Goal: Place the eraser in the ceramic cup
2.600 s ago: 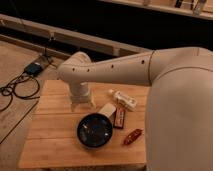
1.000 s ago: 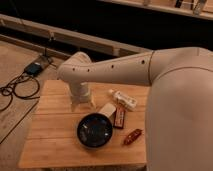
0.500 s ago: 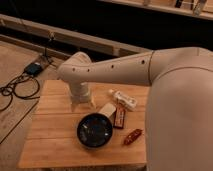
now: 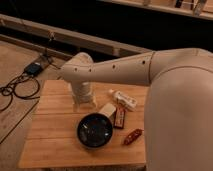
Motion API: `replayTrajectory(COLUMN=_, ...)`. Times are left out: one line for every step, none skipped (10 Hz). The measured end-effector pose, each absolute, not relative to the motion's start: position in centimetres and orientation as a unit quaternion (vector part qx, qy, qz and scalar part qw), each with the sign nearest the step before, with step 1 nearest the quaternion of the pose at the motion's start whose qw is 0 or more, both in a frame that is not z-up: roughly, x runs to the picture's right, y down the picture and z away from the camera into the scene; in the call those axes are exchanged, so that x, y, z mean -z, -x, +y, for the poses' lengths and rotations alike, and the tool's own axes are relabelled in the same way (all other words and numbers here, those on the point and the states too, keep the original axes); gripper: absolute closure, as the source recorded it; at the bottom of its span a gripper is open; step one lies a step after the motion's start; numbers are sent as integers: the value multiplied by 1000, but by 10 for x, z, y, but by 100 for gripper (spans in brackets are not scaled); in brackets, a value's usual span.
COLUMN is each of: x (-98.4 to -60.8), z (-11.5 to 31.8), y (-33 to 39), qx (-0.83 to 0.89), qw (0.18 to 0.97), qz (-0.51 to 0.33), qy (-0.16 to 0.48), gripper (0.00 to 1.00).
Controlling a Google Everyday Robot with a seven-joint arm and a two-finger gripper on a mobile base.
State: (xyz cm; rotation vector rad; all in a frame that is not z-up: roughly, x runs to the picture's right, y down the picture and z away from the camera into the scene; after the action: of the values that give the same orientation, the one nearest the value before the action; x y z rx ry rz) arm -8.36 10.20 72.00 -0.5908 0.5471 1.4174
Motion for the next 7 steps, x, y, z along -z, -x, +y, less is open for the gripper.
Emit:
replayTrajectory(x=-732, z=103, y=62, qx=-632, qw=683, qz=254, qy=263, gripper=35)
replayTrajectory(x=-740, z=103, y=44, qx=-633, qw=680, qz=261, qy=260, gripper=35)
replayTrajectory(x=-747, z=103, y=31, qx=-636, qw=677, qz=264, qy=258, gripper=35)
replayTrajectory(x=-754, z=103, y=14, qx=-641, qw=672, qz=269, qy=255, gripper=35)
replayTrajectory(x=-760, z=103, y=-1, qx=-647, qw=667, qz=270, qy=253, gripper=35)
replayTrajectory(x=-765, z=104, y=-14, qx=-652, qw=662, qz=270, qy=251, gripper=35)
replayTrajectory(x=-769, z=107, y=-24, qx=-657, qw=658, qz=271, qy=250, gripper=35)
